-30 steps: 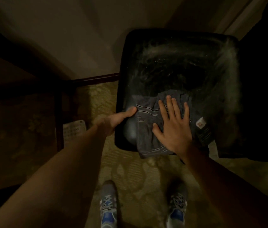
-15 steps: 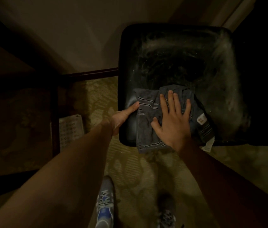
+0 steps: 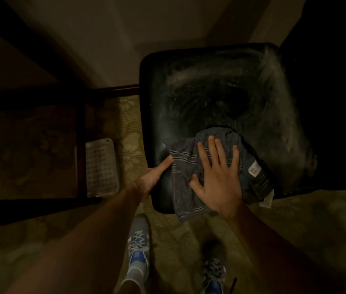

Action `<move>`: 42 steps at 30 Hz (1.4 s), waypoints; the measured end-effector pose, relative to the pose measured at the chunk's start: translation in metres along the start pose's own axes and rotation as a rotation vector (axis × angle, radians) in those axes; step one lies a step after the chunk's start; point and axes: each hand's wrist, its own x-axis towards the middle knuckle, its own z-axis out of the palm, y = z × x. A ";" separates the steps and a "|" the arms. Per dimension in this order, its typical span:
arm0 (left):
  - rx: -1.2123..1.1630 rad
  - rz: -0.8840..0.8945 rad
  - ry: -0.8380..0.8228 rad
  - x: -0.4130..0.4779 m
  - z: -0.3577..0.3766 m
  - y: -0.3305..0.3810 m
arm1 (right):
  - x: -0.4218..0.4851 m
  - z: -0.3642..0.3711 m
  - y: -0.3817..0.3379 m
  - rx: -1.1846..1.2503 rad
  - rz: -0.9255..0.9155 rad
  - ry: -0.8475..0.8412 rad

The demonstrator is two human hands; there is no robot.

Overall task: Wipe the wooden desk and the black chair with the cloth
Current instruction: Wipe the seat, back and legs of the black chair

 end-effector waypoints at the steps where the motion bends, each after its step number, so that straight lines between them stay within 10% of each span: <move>1: -0.019 -0.001 0.015 -0.006 -0.001 -0.009 | -0.007 0.000 -0.003 0.000 -0.015 -0.008; 42: -0.157 0.003 0.107 -0.154 -0.076 -0.232 | -0.201 0.030 -0.132 0.047 -0.176 0.062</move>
